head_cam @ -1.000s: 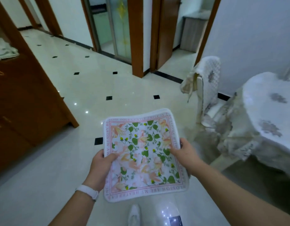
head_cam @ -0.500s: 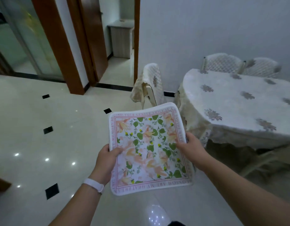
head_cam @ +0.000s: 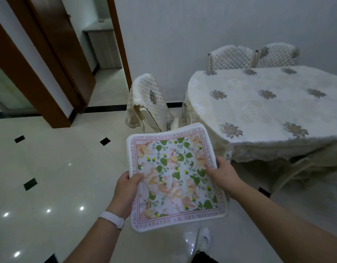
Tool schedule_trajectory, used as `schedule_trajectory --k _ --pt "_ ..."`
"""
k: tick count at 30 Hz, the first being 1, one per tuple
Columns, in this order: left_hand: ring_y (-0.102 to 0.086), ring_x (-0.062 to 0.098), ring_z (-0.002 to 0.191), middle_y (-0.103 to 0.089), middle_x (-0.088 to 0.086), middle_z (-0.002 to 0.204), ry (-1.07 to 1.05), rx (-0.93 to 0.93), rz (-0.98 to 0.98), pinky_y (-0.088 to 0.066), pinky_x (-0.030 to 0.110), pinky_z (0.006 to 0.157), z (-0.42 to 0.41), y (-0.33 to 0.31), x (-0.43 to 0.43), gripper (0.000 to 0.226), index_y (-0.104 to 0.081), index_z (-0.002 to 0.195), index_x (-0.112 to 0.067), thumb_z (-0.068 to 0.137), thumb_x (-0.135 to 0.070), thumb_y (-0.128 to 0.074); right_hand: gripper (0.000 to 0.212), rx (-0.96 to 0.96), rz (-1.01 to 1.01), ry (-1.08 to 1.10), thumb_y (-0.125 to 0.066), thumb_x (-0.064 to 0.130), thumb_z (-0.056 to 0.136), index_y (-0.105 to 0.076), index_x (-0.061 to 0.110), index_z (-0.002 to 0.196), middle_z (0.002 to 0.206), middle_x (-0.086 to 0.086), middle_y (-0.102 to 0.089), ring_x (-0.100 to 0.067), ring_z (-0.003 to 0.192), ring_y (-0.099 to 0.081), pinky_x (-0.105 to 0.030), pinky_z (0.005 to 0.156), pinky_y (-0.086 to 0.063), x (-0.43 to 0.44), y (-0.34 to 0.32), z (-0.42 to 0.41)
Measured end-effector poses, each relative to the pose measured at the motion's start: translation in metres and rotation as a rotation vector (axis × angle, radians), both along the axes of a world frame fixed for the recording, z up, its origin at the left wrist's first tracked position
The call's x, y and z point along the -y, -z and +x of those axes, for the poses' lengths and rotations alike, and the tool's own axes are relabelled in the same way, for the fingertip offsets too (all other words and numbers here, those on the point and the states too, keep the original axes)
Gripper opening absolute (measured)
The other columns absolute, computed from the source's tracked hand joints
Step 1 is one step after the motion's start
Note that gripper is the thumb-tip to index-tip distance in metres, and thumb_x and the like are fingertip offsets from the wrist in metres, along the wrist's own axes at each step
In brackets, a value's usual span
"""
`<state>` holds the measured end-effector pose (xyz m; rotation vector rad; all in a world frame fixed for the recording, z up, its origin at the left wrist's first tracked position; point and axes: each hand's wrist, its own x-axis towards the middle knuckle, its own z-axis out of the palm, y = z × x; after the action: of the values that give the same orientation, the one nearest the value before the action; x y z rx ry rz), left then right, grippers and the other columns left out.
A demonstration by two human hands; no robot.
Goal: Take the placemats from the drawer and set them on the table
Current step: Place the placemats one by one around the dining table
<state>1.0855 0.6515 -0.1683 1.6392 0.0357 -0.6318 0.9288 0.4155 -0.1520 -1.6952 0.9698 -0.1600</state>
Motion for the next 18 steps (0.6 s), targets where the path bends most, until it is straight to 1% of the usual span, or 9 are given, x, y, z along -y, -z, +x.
schedule_trajectory --k 3,5,7,10,13,16,18 --pt "-0.072 0.039 0.082 -0.073 0.021 0.094 -0.004 0.005 0.021 -0.059 0.051 0.074 0.025 0.001 0.046 0.016 -0.065 0.106 -0.005 0.093 -0.011 -0.06 0.023 0.011 0.03 0.004 -0.062 0.016 0.092 -0.055 0.02 0.113 0.101 0.0 -0.068 -0.016 0.083 -0.071 -0.029 0.063 -0.056 0.045 0.006 0.023" --pt "-0.071 0.04 0.082 -0.073 0.021 0.094 0.007 0.009 0.035 -0.059 0.052 0.075 0.041 -0.002 0.084 0.016 -0.066 0.107 -0.005 0.093 -0.011 -0.06 0.024 0.008 0.036 0.021 -0.062 0.018 0.092 -0.054 0.022 0.115 0.101 0.001 -0.068 -0.016 0.083 -0.071 -0.03 0.063 -0.057 0.079 0.006 0.036" --pt "-0.071 0.04 0.082 -0.073 0.021 0.094 0.038 0.019 0.049 -0.059 0.051 0.075 0.057 -0.005 0.127 0.016 -0.066 0.107 -0.005 0.093 -0.011 -0.059 0.025 0.014 0.047 0.047 -0.062 0.019 0.092 -0.054 0.023 0.115 0.101 0.001 -0.069 -0.017 0.083 -0.071 -0.033 0.066 -0.059 0.117 0.006 0.044" --pt "-0.072 0.038 0.081 -0.074 0.018 0.093 0.1 0.028 0.056 -0.059 0.047 0.071 0.075 -0.011 0.194 0.017 -0.067 0.106 -0.006 0.093 -0.012 -0.059 0.024 0.006 0.038 0.099 -0.061 0.019 0.093 -0.054 0.022 0.115 0.1 0.001 -0.068 -0.017 0.082 -0.071 -0.029 0.061 -0.056 0.175 0.004 0.047" --pt "-0.073 0.034 0.078 -0.076 0.014 0.09 0.153 0.049 0.029 -0.06 0.047 0.072 0.082 -0.019 0.249 0.016 -0.068 0.106 -0.009 0.094 -0.013 -0.058 0.022 -0.005 -0.023 0.136 -0.061 0.022 0.092 -0.055 0.022 0.113 0.1 0.001 -0.067 -0.016 0.081 -0.068 -0.028 0.061 -0.053 0.222 -0.003 0.046" --pt "-0.073 0.034 0.082 -0.076 0.015 0.094 0.223 0.043 0.003 -0.06 0.047 0.074 0.089 -0.028 0.298 0.019 -0.068 0.109 -0.008 0.095 -0.011 -0.056 0.02 -0.002 -0.059 0.189 -0.061 0.025 0.092 -0.056 0.02 0.111 0.097 0.003 -0.067 -0.014 0.079 -0.067 -0.026 0.059 -0.05 0.261 -0.011 0.045" --pt "-0.074 0.034 0.082 -0.076 0.015 0.093 0.259 0.043 -0.007 -0.06 0.044 0.071 0.098 -0.033 0.324 0.02 -0.068 0.11 -0.007 0.094 -0.01 -0.055 0.019 0.0 -0.056 0.215 -0.061 0.025 0.093 -0.056 0.02 0.11 0.096 0.003 -0.067 -0.013 0.078 -0.067 -0.024 0.056 -0.049 0.28 -0.014 0.047"
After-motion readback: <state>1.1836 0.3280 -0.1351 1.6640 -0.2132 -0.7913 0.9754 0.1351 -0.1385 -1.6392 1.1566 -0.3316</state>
